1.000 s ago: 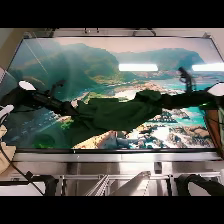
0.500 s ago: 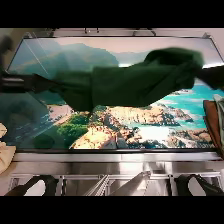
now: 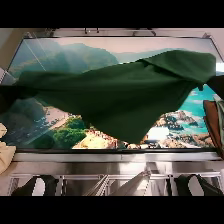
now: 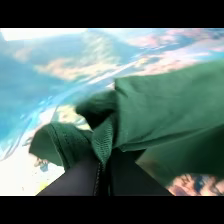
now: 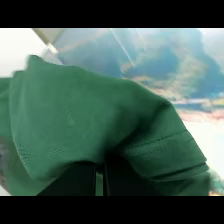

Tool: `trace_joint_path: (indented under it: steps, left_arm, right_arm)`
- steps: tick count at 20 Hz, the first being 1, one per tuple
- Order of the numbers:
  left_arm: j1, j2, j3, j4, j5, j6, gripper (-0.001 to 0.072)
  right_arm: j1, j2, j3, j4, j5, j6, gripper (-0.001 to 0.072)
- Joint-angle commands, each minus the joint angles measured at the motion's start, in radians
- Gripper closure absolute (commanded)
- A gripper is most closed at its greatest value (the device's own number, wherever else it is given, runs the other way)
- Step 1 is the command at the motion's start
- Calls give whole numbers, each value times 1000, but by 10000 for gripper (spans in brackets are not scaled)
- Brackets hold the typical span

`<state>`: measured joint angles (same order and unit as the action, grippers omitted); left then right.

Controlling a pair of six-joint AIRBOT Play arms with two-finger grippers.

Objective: Fold the shirts.

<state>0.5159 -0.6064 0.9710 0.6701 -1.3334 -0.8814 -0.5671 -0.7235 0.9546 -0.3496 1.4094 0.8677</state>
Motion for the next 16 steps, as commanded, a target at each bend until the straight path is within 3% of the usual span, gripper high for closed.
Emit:
trace_joint_path:
  steps: [1, 5, 8, 12, 16]
  left_arm:
    - [52, 79, -116, 61, 132, -6, 677]
    - [8, 114, 47, 41, 85, -6, 677]
    - [-33, 120, 220, 11, -32, -66, 677]
    - [-44, 2, 372, 10, -195, -186, 677]
    - [-44, -218, 277, 11, -235, -246, 677]
  right_arm:
    - [-5, -36, -13, -74, -37, 23, 689]
    - [-5, -12, -10, 225, 153, -39, 688]
    - [-5, 93, 5, 376, 168, -72, 688]
    - [-2, 136, 76, 157, -42, -54, 688]
    - [90, -102, 76, 110, -103, -87, 688]
